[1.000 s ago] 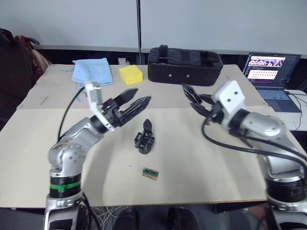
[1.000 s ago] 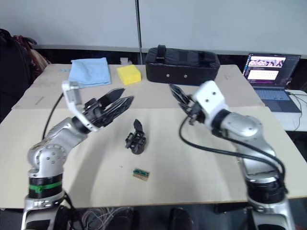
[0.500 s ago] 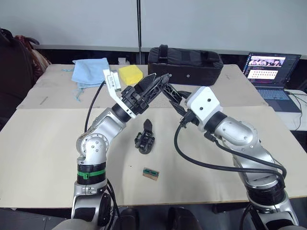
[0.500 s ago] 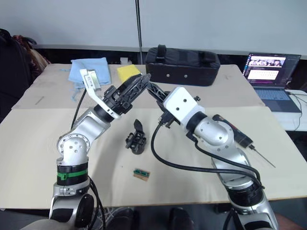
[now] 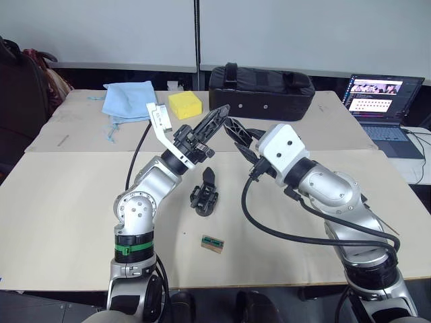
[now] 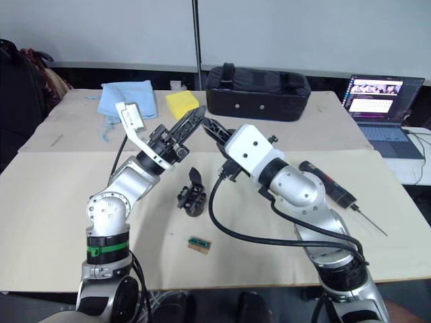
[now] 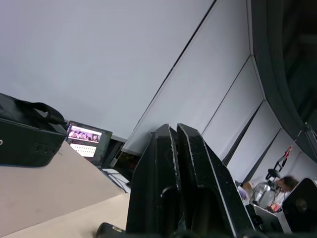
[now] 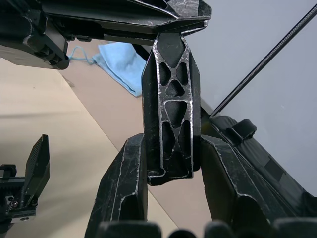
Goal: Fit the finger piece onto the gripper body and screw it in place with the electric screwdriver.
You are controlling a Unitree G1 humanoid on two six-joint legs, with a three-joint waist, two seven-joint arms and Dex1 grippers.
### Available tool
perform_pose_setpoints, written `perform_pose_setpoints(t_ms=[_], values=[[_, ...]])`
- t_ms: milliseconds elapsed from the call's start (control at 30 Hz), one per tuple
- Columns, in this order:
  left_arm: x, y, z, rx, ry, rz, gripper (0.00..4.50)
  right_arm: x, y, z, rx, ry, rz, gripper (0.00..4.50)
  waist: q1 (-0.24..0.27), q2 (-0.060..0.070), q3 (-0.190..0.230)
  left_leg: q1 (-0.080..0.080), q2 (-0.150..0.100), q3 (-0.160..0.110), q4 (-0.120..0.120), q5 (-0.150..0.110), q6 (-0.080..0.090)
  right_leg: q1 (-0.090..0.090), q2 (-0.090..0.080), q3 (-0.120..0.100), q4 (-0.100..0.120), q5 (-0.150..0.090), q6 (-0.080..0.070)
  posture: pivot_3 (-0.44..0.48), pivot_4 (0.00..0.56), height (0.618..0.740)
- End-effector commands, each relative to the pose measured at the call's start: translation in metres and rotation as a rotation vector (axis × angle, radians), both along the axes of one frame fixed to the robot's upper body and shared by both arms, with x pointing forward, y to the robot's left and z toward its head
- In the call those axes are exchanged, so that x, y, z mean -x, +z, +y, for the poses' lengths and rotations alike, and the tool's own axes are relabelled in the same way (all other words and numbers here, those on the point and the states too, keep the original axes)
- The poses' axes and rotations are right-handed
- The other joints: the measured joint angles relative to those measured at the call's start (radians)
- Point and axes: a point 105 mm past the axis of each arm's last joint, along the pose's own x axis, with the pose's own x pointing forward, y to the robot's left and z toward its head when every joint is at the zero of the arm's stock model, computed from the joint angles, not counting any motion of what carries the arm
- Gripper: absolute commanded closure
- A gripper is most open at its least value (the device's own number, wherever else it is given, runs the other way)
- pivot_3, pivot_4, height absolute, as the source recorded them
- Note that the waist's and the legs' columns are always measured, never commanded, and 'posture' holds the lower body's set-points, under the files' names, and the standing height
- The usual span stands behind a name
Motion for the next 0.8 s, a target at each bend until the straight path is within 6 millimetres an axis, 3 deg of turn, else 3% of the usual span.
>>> perform_pose_setpoints(t_ms=[33, 100, 167, 267, 400, 500, 567, 667, 800], values=[[0.003, 0.007, -0.001, 0.043, -0.021, -0.005, 4.5, 0.011, 0.014, 0.005, 0.0, 0.038, -0.078, 3.38, 0.0, 0.0, 0.0, 0.0, 0.0, 0.0, 0.0, 0.0, 0.0, 0.0, 0.0, 0.0, 0.0, 0.0, 0.0, 0.0, 0.15, 0.74], [0.001, 0.01, 0.002, 0.066, -0.014, 0.006, 4.5, 0.011, 0.015, 0.003, -0.038, 0.036, -0.065, 3.38, 0.0, 0.0, 0.0, 0.0, 0.0, 0.0, 0.0, 0.0, 0.0, 0.0, 0.0, 0.0, 0.0, 0.0, 0.0, 0.0, 0.15, 0.74], [0.0, 0.014, 0.005, 0.081, -0.02, 0.007, 4.5, 0.012, 0.015, -0.001, -0.051, 0.042, -0.053, 2.3, 0.0, 0.0, 0.0, 0.0, 0.0, 0.0, 0.0, 0.0, 0.0, 0.0, 0.0, 0.0, 0.0, 0.0, 0.0, 0.0, 0.15, 0.74], [-0.002, 0.018, 0.009, 0.066, -0.029, -0.008, 4.5, 0.016, 0.019, -0.011, -0.039, 0.076, -0.057, 1.28, 0.0, -0.001, 0.0, 0.0, 0.0, 0.0, 0.0, 0.0, 0.0, 0.0, 0.0, 0.0, 0.0, 0.0, 0.0, 0.0, 0.15, 0.74], [-0.011, 0.02, 0.015, -0.006, -0.048, -0.017, 4.5, 0.018, 0.026, -0.038, -0.019, 0.124, -0.003, 0.02, 0.002, -0.002, 0.001, 0.0, 0.0, 0.0, 0.0, 0.0, 0.0, 0.0, 0.0, 0.0, -0.001, -0.002, -0.003, 0.0, 0.15, 0.74], [-0.01, 0.019, 0.013, -0.085, -0.128, -0.028, 4.5, 0.022, 0.028, -0.048, -0.039, 0.21, 0.109, 0.02, 0.001, -0.003, 0.002, 0.0, 0.0, 0.0, 0.0, 0.0, 0.0, 0.0, 0.0, 0.0, -0.002, -0.002, -0.003, 0.0, 0.15, 0.74], [-0.007, 0.014, 0.011, -0.166, -0.201, -0.03, 4.5, 0.021, 0.021, -0.053, -0.121, 0.258, 0.319, 0.02, -0.003, -0.003, 0.002, 0.0, 0.0, 0.0, -0.001, 0.0, 0.0, 0.0, 0.0, 0.0, -0.002, -0.002, -0.004, 0.0, 0.15, 0.74], [0.009, 0.006, 0.006, -0.281, -0.392, -0.021, 4.5, 0.028, 0.001, -0.051, -0.139, 0.316, 0.608, 0.02, -0.003, -0.003, 0.002, 0.0, 0.001, 0.0, -0.001, 0.0, 0.0, 0.0, 0.001, 0.0, -0.001, -0.003, -0.005, 0.0, 0.15, 0.74], [0.024, -0.005, 0.0, -0.397, -0.572, 0.024, 4.5, 0.045, -0.002, -0.035, -0.208, 0.47, 0.927, 0.02, -0.005, -0.003, 0.003, 0.0, 0.002, 0.0, -0.002, 0.0, 0.0, -0.002, 0.001, 0.001, 0.0, -0.004, -0.007, 0.0, 0.15, 0.74]])
